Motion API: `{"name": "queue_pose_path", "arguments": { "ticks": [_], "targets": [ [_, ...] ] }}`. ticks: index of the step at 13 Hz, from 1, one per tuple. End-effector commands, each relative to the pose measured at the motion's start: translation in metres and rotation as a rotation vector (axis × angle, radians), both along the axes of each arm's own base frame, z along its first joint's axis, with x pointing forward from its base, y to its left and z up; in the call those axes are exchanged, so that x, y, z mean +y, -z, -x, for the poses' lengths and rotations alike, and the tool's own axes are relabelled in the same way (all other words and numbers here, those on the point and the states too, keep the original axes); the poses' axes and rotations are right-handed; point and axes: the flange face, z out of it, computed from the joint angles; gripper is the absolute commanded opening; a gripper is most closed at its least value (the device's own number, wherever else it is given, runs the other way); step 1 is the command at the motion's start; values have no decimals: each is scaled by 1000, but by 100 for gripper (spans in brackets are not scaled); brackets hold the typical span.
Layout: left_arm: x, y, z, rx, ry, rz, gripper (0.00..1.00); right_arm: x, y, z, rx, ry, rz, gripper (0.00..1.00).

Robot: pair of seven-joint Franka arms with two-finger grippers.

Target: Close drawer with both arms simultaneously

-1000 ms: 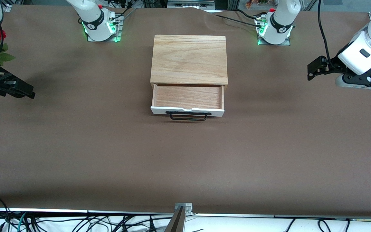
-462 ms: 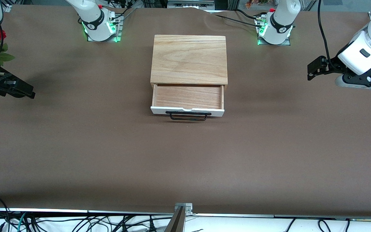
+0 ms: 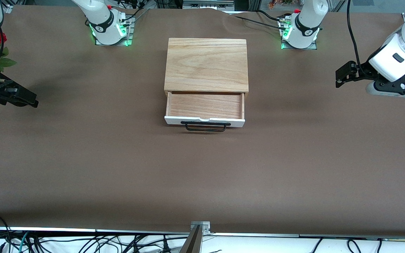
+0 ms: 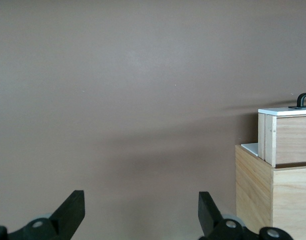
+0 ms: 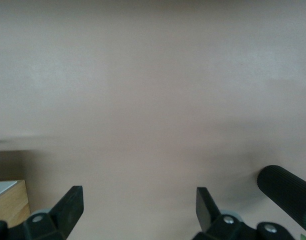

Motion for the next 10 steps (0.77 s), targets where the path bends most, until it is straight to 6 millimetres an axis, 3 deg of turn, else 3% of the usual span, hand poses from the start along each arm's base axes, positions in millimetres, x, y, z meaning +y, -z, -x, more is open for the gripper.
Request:
{"name": "queue_pose_path", "arguments": {
  "ticks": [1, 10],
  "targets": [
    [-1, -6, -1, 4, -2, 16, 100, 2, -2, 2, -1, 14, -6, 100],
    [-1, -6, -1, 5, -6, 24, 100, 4, -2, 2, -4, 11, -5, 100]
  ]
}}
